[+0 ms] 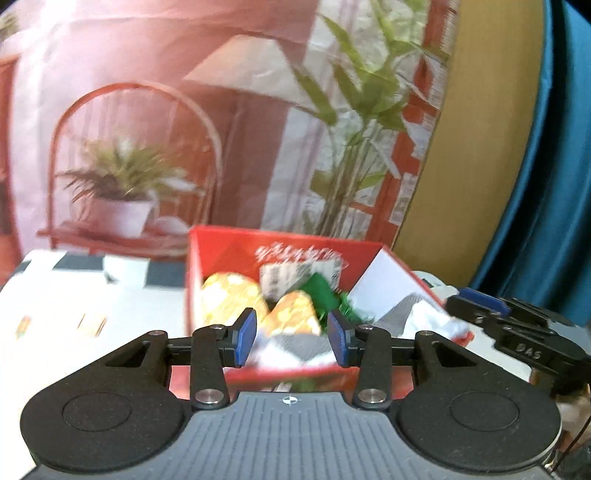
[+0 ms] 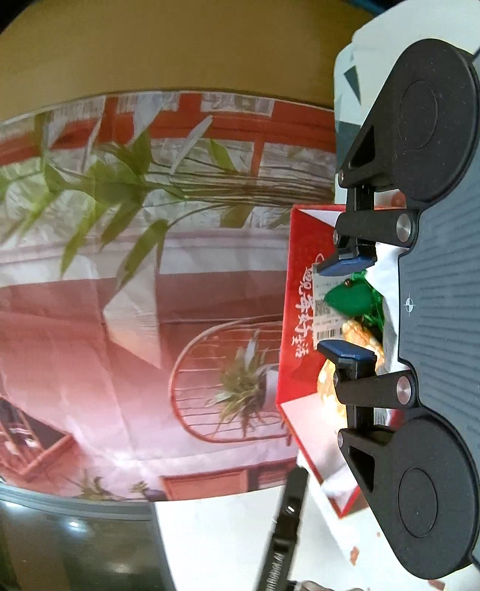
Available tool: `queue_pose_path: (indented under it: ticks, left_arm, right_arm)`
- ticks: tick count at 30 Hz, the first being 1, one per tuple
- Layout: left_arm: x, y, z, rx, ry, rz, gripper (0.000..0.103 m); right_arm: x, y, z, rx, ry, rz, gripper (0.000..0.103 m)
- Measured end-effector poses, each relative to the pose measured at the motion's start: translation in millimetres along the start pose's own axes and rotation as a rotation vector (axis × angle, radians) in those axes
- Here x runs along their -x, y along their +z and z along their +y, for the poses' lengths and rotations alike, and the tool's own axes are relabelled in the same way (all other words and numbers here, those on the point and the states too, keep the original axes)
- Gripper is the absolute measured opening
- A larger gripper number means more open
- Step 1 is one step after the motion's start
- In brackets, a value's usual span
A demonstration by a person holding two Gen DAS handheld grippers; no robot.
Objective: Organize soft objects
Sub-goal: 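Move the left tool down to the black dotted glove and grasp it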
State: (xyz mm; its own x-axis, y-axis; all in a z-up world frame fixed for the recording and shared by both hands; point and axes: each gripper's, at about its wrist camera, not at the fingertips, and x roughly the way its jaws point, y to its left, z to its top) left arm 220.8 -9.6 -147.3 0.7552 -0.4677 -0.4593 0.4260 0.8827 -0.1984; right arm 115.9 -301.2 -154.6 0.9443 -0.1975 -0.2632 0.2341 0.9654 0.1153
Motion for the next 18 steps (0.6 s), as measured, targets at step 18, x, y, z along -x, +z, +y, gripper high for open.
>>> queue_pose_path:
  ticks: [18]
  left_arm:
    - [-40.9,-87.7,17.8,0.163,0.019,0.194,0.058]
  right_arm:
    - [6.0,-96.0,17.9,-0.14,-0.027,0.234,0.046]
